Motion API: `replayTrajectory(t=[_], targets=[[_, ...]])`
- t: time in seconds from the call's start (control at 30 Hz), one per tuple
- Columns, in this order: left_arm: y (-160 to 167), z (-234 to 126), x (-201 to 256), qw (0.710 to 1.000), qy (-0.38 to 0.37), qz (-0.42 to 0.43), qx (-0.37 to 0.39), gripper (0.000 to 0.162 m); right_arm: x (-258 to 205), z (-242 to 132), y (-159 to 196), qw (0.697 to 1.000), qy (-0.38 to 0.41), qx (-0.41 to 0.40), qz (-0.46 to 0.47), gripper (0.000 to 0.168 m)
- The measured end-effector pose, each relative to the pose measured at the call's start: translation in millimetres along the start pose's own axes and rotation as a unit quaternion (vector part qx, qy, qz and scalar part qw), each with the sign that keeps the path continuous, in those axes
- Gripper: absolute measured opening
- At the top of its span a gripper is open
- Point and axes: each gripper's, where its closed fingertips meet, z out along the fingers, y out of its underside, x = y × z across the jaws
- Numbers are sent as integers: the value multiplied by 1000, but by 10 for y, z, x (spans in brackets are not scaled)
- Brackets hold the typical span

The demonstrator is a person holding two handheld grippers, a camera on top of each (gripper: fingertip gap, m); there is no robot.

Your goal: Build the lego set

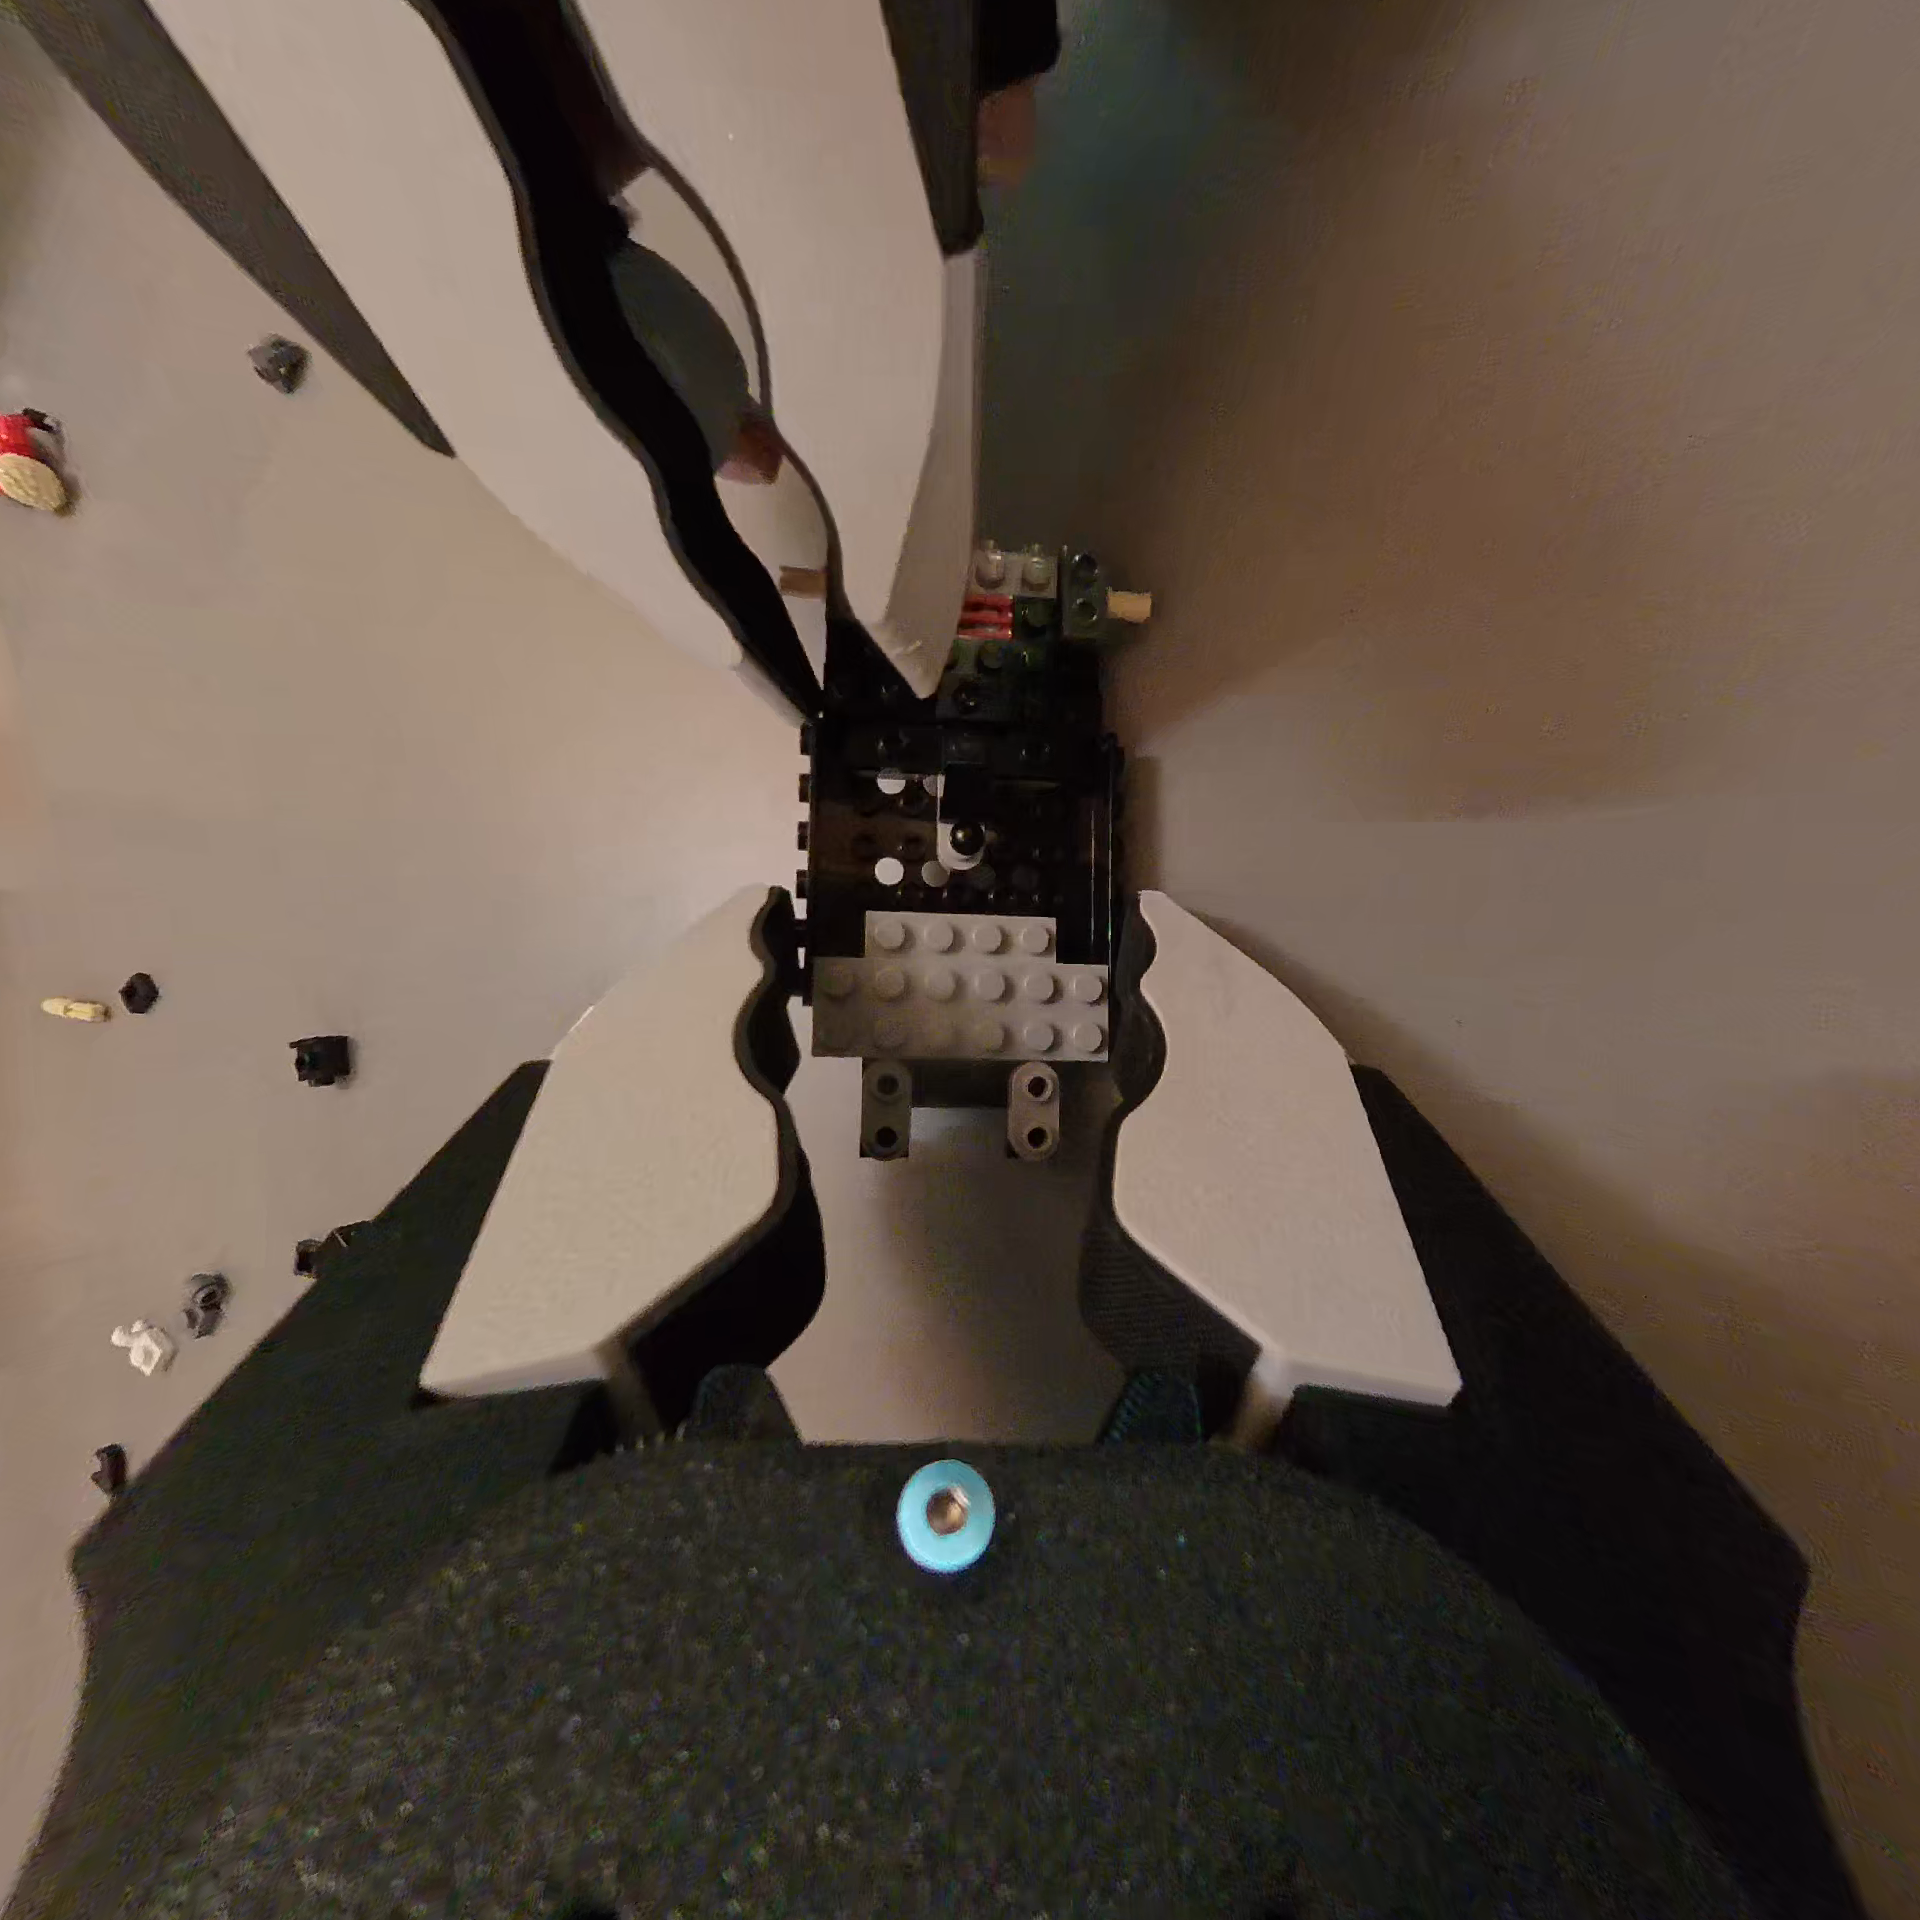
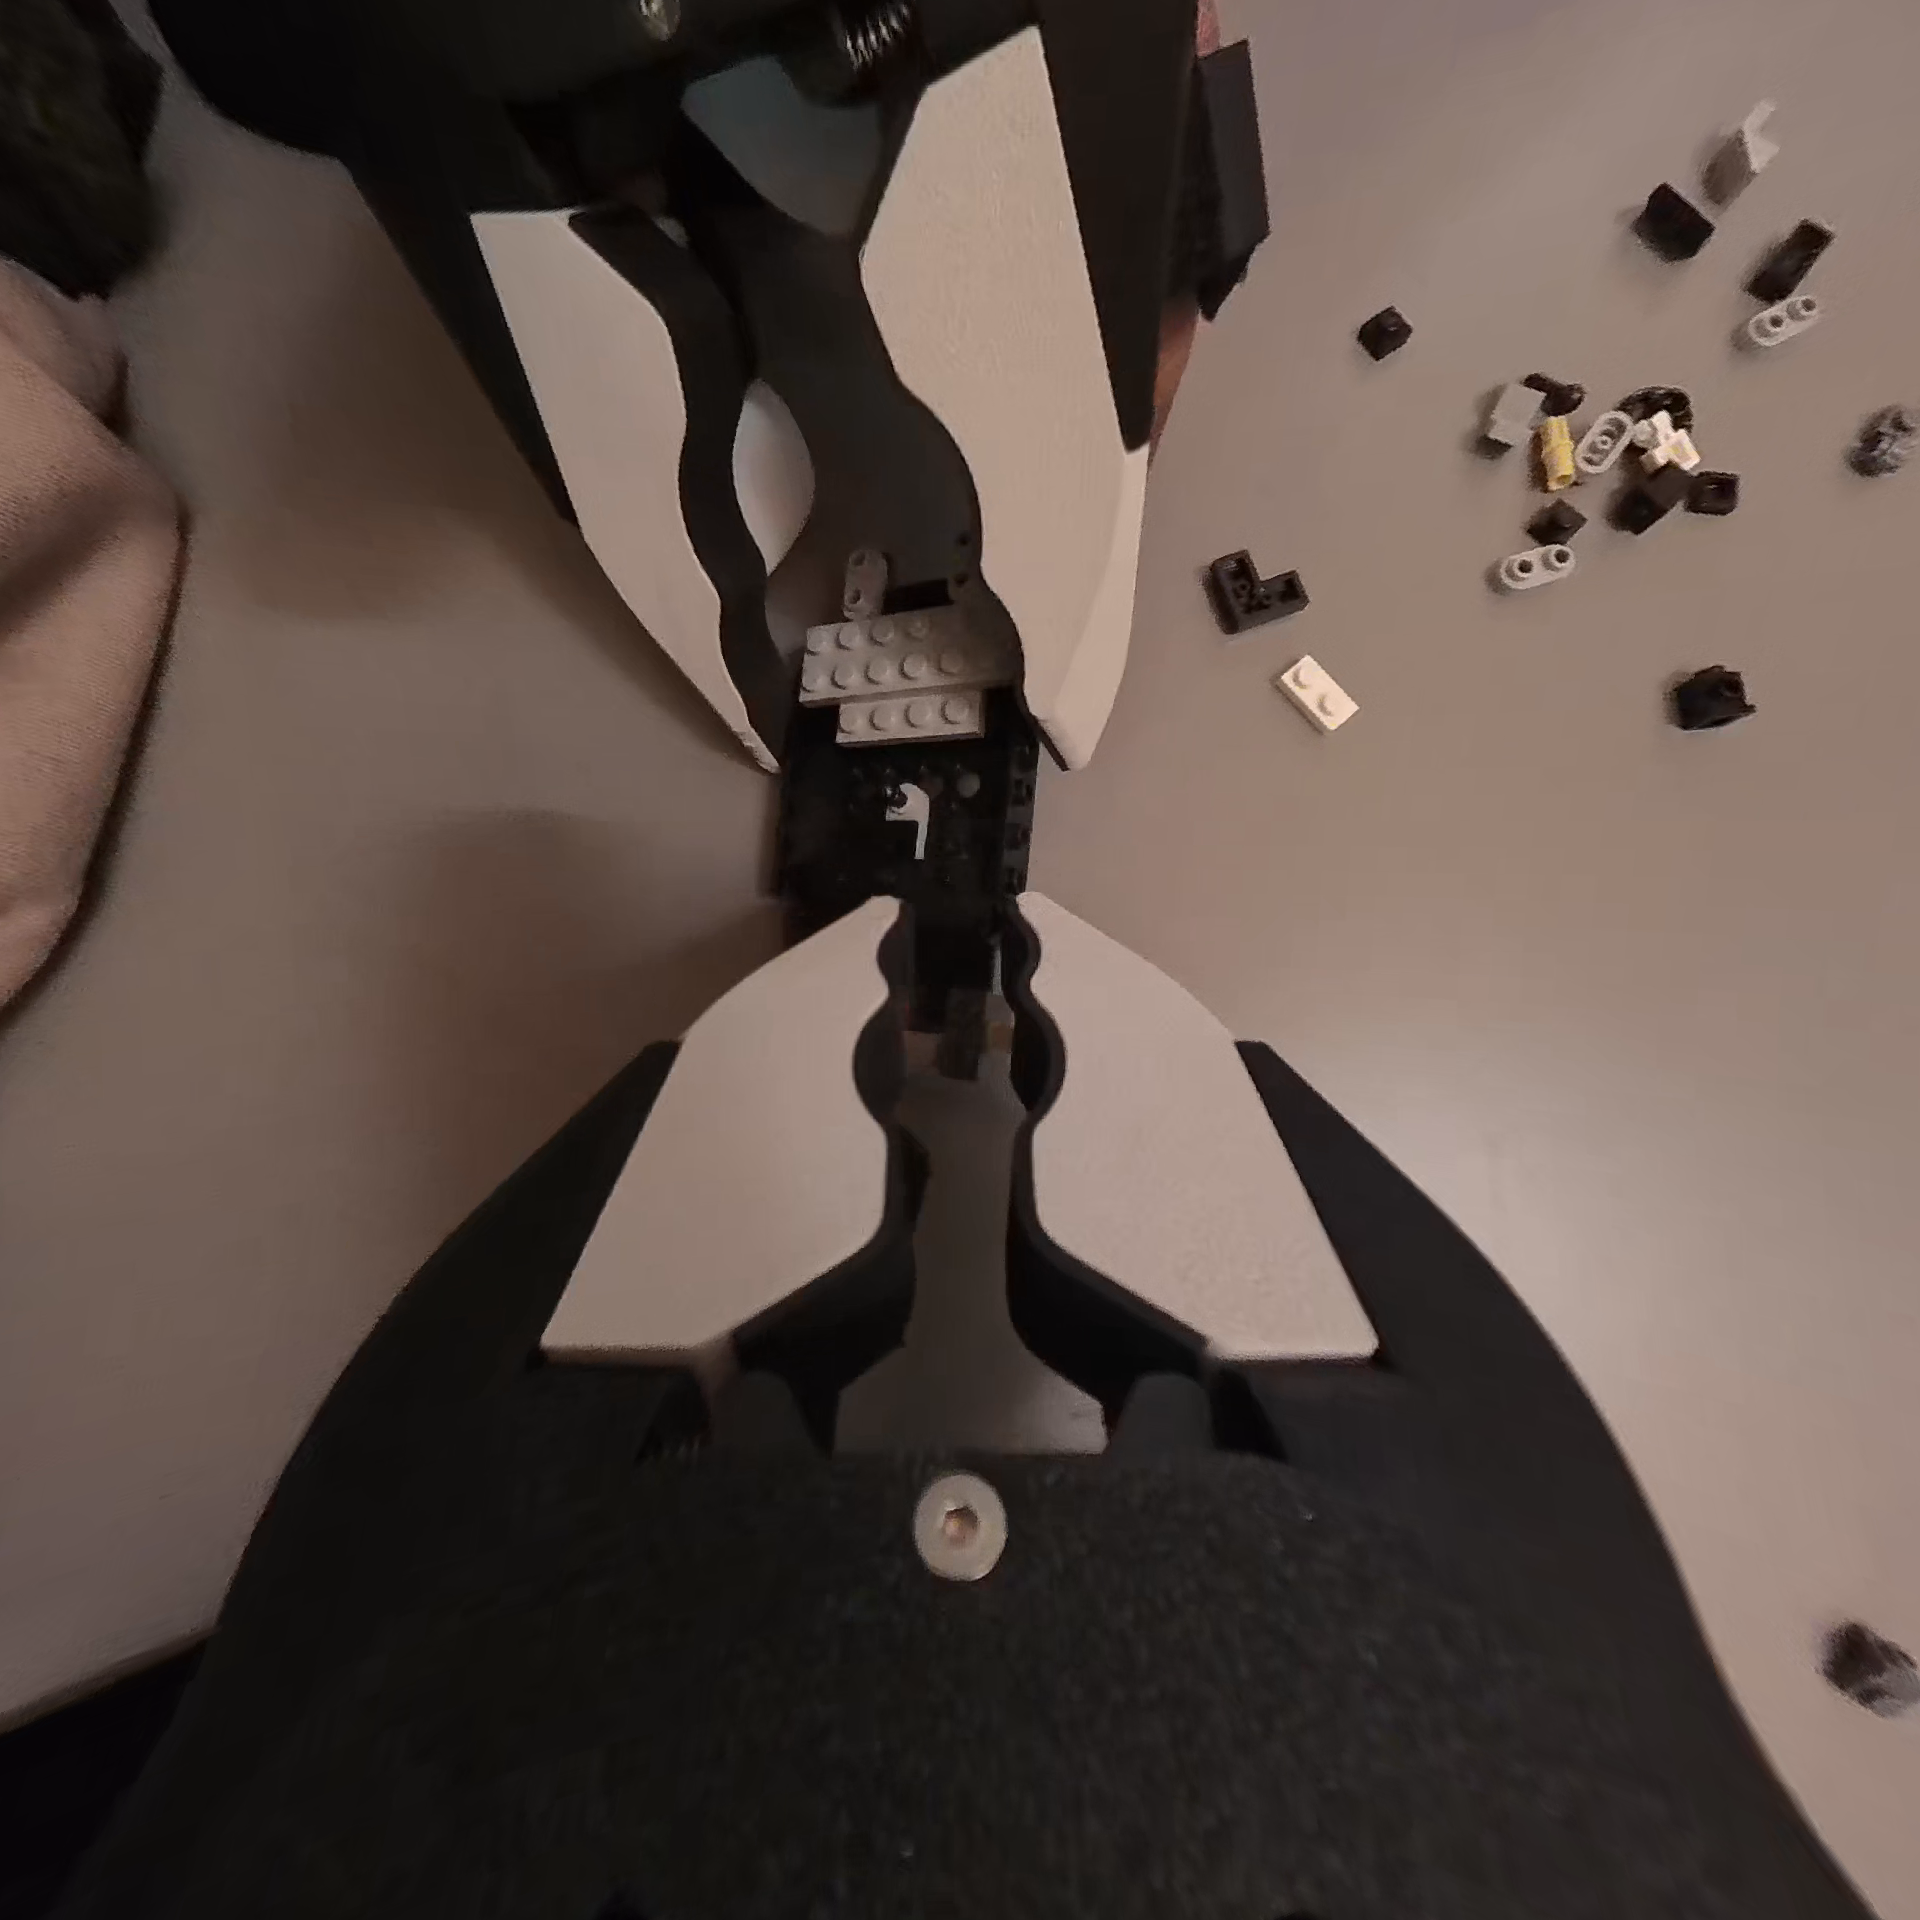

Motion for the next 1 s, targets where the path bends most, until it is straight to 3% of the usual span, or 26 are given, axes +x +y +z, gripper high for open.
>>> replayTrajectory(t=[0.3, 0.63, 0.67, 0.77, 0.9, 1.0], targets=[[36, 15, 11, 999, 27, -47, 0, 59, 47, 32, 16, 997, 36, -51, -55, 13], [52, 29, 22, 996, 56, -72, 4, 58, 28, -11, -16, 982, 108, -15, -154, 11], [65, 35, 8, 995, 58, -83, 1, 59, -16, -25, -67, 979, 113, 5, -170, 0], [72, 19, 49, 995, 71, -74, 3, 59, -28, -30, -101, 968, 136, 19, -210, 0], [60, 16, 70, 995, 71, -65, 2, 59, 16, -105, -115, 987, 98, 47, -117, 0], [48, 17, 42, 997, 55, -54, 2, 59, 62, -88, -51, 996, 59, 31, -52, 17]])
